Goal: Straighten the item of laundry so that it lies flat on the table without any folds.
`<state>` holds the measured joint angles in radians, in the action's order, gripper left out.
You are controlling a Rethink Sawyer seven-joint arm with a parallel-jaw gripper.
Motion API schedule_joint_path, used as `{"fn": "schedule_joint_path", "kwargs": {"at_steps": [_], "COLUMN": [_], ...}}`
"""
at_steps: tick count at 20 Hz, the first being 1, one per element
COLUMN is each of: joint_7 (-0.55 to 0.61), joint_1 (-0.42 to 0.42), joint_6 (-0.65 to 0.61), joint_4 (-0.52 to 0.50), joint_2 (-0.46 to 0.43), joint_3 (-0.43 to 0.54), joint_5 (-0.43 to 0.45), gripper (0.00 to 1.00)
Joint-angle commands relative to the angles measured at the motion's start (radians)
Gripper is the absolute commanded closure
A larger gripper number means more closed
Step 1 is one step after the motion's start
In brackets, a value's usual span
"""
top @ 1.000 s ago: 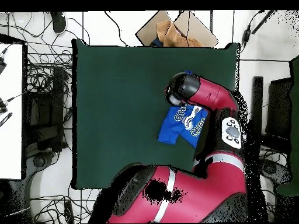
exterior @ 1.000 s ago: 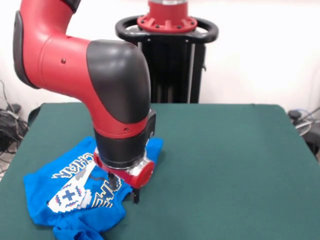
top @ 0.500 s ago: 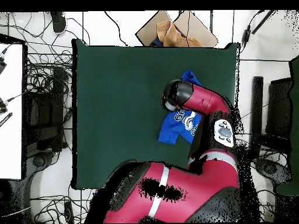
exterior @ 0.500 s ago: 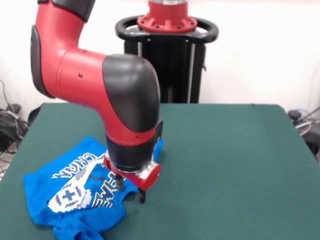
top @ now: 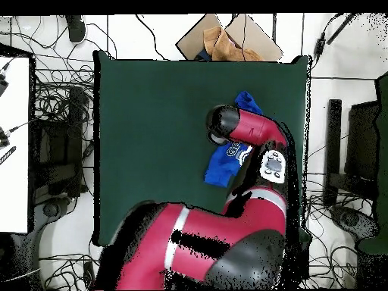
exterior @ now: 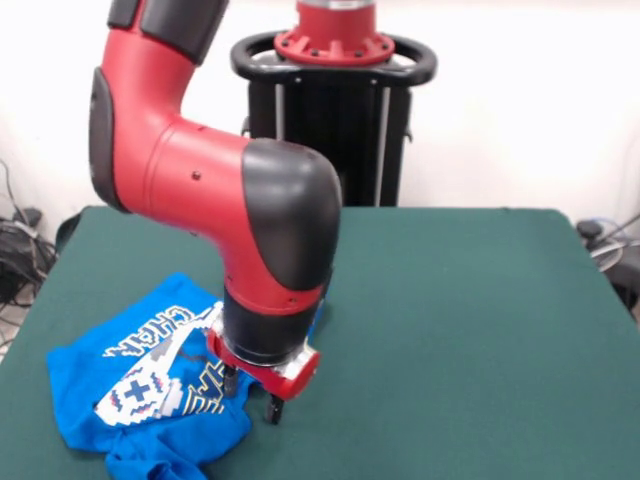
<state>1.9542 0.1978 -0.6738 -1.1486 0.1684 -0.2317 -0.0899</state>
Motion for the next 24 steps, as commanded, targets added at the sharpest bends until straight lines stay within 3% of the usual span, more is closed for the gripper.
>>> {"fn": "schedule_joint_path", "kwargs": {"at_steps": [1, 5, 12, 19, 24], "joint_7": [0.444, 0.392, 0.325, 0.265, 0.279], "joint_1": [-0.041, -0.025, -0.014, 0.002, 0.017], "joint_6": [0.151, 0.09, 0.036, 0.105, 0.146], "joint_4": [0.213, 0.25, 0.208, 0.089, 0.068], "joint_2": [-0.269, -0.261, -0.196, -0.111, -0.115], "joint_3": [-0.139, -0.132, -0.1, -0.064, -0.071], "joint_5": [-0.063, -0.087, -0.101, -0.091, -0.096], "gripper": [0.0, 0.0, 0.0, 0.0, 0.0]}}
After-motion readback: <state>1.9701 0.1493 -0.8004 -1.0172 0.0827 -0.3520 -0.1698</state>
